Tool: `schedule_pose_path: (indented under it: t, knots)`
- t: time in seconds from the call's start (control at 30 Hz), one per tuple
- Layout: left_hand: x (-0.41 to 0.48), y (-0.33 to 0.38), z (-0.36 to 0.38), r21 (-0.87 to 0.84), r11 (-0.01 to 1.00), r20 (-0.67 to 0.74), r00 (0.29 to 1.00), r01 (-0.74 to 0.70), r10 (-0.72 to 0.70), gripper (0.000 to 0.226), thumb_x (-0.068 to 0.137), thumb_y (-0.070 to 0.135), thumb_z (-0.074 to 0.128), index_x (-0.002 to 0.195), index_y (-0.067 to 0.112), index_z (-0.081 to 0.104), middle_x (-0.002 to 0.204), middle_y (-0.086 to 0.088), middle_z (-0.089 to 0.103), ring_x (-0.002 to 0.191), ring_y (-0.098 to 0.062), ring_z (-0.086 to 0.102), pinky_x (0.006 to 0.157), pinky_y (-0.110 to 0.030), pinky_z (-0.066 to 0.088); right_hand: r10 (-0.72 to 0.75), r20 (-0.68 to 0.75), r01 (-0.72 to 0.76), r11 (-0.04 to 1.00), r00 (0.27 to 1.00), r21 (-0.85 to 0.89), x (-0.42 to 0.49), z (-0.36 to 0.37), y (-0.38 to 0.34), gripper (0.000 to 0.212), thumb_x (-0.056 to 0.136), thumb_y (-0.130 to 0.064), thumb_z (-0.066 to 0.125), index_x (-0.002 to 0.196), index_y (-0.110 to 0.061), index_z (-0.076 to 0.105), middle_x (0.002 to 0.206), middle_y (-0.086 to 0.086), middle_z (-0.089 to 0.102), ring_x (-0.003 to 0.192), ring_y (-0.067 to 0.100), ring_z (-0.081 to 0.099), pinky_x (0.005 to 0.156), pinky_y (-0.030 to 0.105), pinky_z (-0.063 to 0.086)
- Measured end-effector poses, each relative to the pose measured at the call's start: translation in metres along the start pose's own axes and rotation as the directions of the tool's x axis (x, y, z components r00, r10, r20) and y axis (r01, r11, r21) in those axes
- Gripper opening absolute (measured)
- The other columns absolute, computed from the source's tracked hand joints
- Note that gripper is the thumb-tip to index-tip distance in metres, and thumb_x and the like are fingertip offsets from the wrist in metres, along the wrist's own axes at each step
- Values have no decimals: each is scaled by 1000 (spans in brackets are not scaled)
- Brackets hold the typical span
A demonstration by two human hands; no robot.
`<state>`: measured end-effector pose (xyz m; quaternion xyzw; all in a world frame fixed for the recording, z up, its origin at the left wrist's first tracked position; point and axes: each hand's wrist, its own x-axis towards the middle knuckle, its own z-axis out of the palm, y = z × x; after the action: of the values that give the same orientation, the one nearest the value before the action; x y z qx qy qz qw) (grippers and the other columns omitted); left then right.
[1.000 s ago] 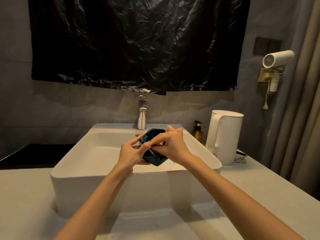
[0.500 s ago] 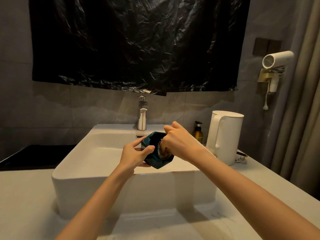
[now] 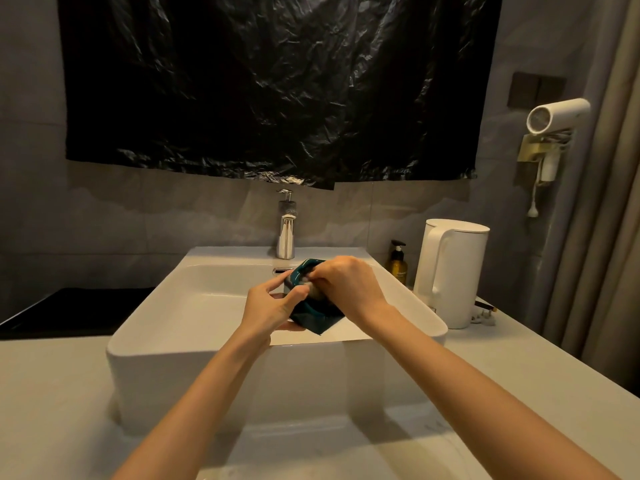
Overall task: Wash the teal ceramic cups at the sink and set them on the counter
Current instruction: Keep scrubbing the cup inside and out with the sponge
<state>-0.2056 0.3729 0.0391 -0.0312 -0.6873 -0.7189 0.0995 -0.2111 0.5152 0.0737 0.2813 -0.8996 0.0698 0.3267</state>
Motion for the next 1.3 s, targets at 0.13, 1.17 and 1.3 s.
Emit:
schedule_pose_path:
  t: [0.13, 1.17, 1.3]
  knots:
    - [2, -4, -2, -42, 999, -44, 999, -15, 14, 53, 79, 9, 73, 129, 14, 55, 103, -13, 63, 84, -29, 61, 55, -35, 57, -20, 107, 37, 986, 994, -161, -1, -7, 1, 29, 93, -35, 55, 112, -16, 67, 105, 5, 69, 92, 20, 66, 83, 27, 52]
    - [30, 10, -16, -22, 992, -164, 979, -126, 121, 55, 83, 9, 69, 133, 17, 51, 121, -13, 59, 110, -35, 57, 61, -35, 57, 594, -102, -422, 671, 798, 609, 12, -16, 69, 9, 97, -16, 50, 105, -18, 53, 99, -1, 60, 90, 17, 58, 72, 30, 49]
    - [39, 10, -16, -5, 991, -164, 978, -131, 128, 56, 82, 12, 70, 133, 18, 51, 122, -16, 60, 106, -34, 58, 60, -35, 57, 525, -23, -373, 634, 851, 677, 26, 10, 46, 9, 95, -16, 53, 103, -20, 55, 101, -1, 62, 92, 16, 60, 74, 31, 54]
